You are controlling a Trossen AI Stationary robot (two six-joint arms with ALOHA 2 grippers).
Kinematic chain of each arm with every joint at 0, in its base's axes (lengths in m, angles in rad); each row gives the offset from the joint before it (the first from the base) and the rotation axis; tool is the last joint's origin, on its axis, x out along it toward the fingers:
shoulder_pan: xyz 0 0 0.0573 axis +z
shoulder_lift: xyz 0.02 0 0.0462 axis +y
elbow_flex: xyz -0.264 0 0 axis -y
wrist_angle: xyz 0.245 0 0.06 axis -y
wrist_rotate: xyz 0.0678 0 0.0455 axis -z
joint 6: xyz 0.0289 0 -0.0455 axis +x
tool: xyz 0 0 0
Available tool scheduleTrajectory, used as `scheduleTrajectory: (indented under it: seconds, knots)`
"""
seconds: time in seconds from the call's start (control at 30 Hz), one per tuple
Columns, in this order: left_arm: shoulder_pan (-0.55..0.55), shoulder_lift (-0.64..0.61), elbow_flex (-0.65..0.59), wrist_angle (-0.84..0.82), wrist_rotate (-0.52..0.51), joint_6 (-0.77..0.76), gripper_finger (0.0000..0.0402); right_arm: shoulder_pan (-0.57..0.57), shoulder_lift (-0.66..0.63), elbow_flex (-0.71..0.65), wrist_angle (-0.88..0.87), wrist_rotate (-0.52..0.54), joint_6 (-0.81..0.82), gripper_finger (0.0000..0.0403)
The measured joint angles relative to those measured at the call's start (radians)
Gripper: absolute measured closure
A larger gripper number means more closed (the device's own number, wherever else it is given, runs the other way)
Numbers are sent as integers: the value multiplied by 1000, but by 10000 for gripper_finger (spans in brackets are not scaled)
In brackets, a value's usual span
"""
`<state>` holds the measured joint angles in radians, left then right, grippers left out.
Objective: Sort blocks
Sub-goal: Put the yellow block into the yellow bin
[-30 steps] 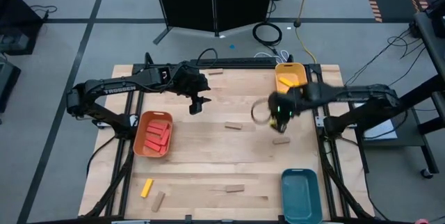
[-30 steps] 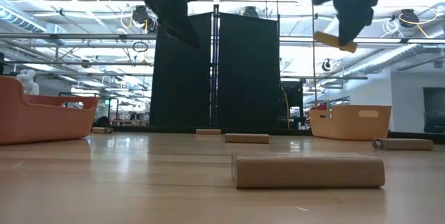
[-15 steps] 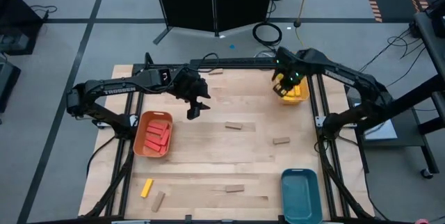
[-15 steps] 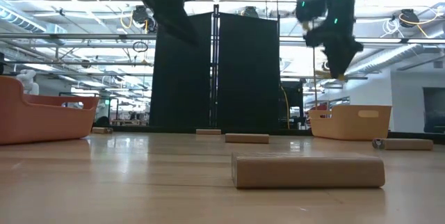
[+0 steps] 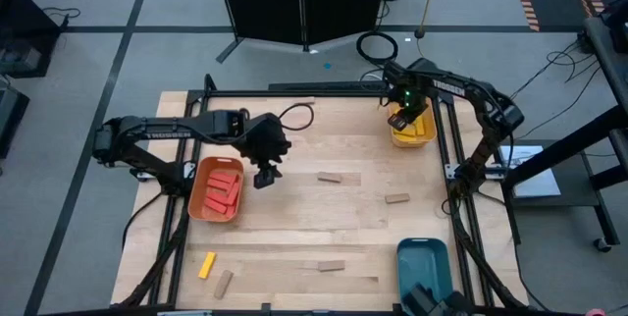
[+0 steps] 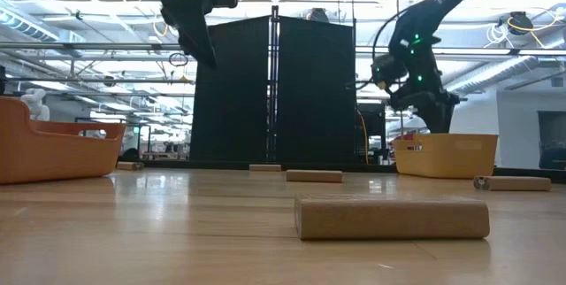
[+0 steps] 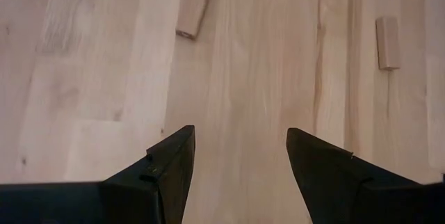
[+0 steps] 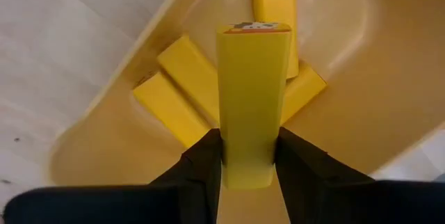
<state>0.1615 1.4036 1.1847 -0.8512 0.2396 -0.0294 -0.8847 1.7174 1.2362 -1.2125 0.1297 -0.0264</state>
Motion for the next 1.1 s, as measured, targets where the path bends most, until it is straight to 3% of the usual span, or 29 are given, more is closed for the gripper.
scheduleTrajectory:
  seconds: [0.47,0.67,0.77,0.87,1.0,1.1]
  knots:
    - [-108,0,0,-14,-84,-320,178,-16,57,0,31,-1,-116,251]
    - [-191,0,0,-227,-87,-503,178,-20,48,0,31,-17,-138,238]
    - [-257,0,0,-353,-74,-644,178,-20,6,0,68,-132,-140,240]
    - [-347,0,0,-421,-29,-799,178,-8,-58,0,130,-314,-145,244]
    - [-484,0,0,-439,34,-1050,178,23,-176,0,189,-541,-151,245]
    - [-576,0,-9,-426,41,-1297,178,61,-275,0,239,-646,-137,245]
